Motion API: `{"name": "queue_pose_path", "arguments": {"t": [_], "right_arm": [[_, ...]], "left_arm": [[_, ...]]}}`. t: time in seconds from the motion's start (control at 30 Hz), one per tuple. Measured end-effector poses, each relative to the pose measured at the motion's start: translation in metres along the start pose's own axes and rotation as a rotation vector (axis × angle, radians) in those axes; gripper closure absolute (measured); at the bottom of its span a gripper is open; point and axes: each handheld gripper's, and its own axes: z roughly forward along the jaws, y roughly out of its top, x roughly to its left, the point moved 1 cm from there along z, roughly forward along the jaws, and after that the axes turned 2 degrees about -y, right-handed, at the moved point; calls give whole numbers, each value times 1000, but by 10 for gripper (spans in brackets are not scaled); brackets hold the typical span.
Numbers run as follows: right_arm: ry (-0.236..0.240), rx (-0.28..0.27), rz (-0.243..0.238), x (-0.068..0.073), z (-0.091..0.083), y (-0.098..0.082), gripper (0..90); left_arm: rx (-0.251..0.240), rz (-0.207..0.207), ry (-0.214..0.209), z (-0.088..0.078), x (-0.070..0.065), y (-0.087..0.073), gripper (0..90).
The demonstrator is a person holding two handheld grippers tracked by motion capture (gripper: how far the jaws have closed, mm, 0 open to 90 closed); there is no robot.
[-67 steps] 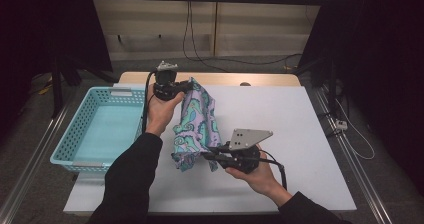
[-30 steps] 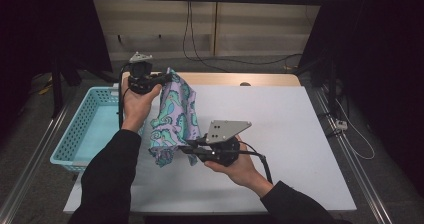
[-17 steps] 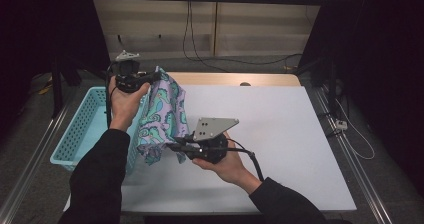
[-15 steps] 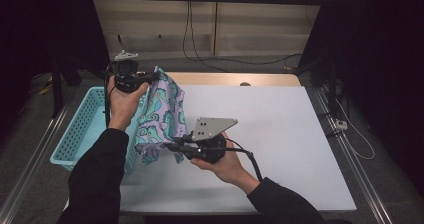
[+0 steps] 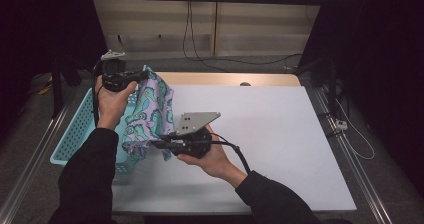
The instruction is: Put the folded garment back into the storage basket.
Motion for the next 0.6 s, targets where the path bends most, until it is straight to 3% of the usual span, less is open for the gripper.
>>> {"name": "queue_pose_path", "arguments": {"t": [0.6], "right_arm": [[44, 26, -33, -3, 41, 21, 833]], "left_arm": [[-19, -38, 58, -29, 47, -3, 808]]}}
